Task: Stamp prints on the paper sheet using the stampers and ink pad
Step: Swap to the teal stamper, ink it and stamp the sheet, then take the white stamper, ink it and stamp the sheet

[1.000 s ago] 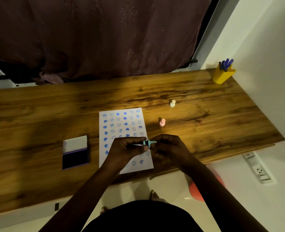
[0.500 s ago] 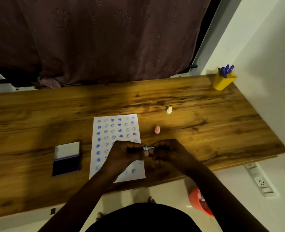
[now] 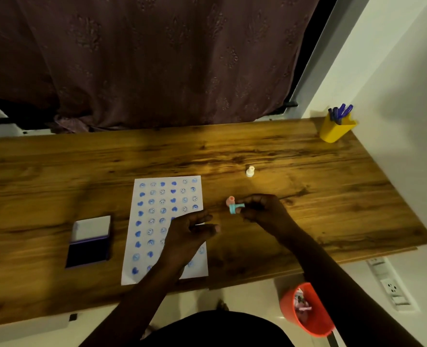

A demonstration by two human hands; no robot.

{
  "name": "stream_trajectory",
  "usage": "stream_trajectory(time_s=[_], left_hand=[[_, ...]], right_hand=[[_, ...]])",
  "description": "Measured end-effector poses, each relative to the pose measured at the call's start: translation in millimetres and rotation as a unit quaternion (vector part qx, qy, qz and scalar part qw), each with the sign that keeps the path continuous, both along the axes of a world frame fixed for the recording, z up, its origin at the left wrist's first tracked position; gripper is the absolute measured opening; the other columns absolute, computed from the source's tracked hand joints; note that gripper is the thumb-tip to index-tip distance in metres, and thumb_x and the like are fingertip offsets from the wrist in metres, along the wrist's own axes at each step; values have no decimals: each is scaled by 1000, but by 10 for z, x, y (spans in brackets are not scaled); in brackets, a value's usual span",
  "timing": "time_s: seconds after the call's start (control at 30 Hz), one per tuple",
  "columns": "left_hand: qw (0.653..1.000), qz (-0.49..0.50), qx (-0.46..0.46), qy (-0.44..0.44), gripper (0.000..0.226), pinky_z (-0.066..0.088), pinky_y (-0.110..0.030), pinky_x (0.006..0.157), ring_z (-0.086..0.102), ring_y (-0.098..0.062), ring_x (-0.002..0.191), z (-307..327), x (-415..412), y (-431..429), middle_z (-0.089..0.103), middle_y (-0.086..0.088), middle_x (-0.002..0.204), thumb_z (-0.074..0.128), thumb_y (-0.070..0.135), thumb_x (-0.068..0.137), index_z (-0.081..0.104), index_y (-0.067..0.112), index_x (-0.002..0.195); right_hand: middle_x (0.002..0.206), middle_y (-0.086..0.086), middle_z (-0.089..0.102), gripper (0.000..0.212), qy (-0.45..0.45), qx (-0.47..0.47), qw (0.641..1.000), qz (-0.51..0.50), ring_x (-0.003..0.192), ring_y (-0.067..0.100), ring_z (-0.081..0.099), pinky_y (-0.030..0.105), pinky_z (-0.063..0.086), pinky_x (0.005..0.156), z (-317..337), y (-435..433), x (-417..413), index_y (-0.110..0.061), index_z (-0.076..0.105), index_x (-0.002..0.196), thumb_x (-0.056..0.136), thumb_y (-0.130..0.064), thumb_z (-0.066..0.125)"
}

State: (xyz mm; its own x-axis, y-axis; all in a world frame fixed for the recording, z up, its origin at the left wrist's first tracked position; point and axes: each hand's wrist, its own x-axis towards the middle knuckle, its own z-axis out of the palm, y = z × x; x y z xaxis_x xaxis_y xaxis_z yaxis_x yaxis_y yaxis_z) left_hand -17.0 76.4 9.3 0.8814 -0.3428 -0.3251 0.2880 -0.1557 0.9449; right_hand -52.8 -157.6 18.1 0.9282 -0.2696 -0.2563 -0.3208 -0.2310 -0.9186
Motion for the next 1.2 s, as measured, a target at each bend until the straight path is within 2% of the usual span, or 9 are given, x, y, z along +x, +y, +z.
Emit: stream_trajectory(time_s=[0.13,0.23,0.37,0.6,0.77,0.87,1.0,1.07,1.2], left_hand=[[999,22,37,11,33,56,-19,83,74,3,100,-58,30,72,79,21,102,86,20,82,72,43,100],[997,50,51,16,28,56,-21,84,73,6,98,-101,33,145,80,24,98,85,20,83,74,39,100],[996,76,47,15,27,57,-35,94,74,-3,102,-122,11,187,81,10,107,85,19,83,76,31,106],[993,110,30,18,21,56,-49,102,74,-16,108,-96,24,166,82,4,105,82,15,86,80,35,91],[990,134,21,26,23,56,-47,100,75,-17,108,-113,28,144,82,4,107,81,16,87,79,39,90],[989,142,13,30,28,58,-41,95,76,-17,106,-134,13,149,82,5,106,81,15,87,79,42,89],[988,150,8,30,27,61,-36,85,77,-19,103,-160,-7,174,83,2,103,77,5,89,77,32,96],[987,160,5,25,29,62,-36,83,79,-19,99,-154,7,206,83,2,100,73,2,92,77,30,97],[981,193,2,14,21,64,-28,78,80,-19,92,-122,52,283,83,2,98,71,6,94,76,24,103]], right_hand=[[101,1,79,22,-4,-222,975,21,91,13,73,32,59,81,-114,-287,187,-12,80,104,83,-19,84],[101,1,79,19,0,-299,952,59,94,16,73,36,59,84,-219,-384,307,-15,80,100,83,-22,81],[105,3,78,18,5,-342,933,111,97,21,72,37,58,84,-307,-399,445,-18,78,102,85,-18,75],[109,5,73,29,4,-388,907,165,100,22,69,28,51,81,-397,-401,503,-26,76,115,88,-20,72],[104,5,72,27,-2,-406,893,192,99,23,69,32,55,79,-393,-443,534,-23,72,112,87,-31,73],[102,8,76,43,-36,-406,905,124,91,22,73,31,58,76,-322,-510,610,-15,72,120,88,-43,74],[94,8,77,34,-62,-450,890,42,82,24,73,25,52,67,-177,-640,821,-12,70,118,93,-35,68],[98,11,75,41,-39,-463,885,25,88,29,72,26,50,66,-133,-670,934,-11,65,123,93,-38,68],[113,16,71,58,48,-485,871,61,103,34,68,36,57,77,-167,-646,1097,-9,56,135,94,-48,66]])
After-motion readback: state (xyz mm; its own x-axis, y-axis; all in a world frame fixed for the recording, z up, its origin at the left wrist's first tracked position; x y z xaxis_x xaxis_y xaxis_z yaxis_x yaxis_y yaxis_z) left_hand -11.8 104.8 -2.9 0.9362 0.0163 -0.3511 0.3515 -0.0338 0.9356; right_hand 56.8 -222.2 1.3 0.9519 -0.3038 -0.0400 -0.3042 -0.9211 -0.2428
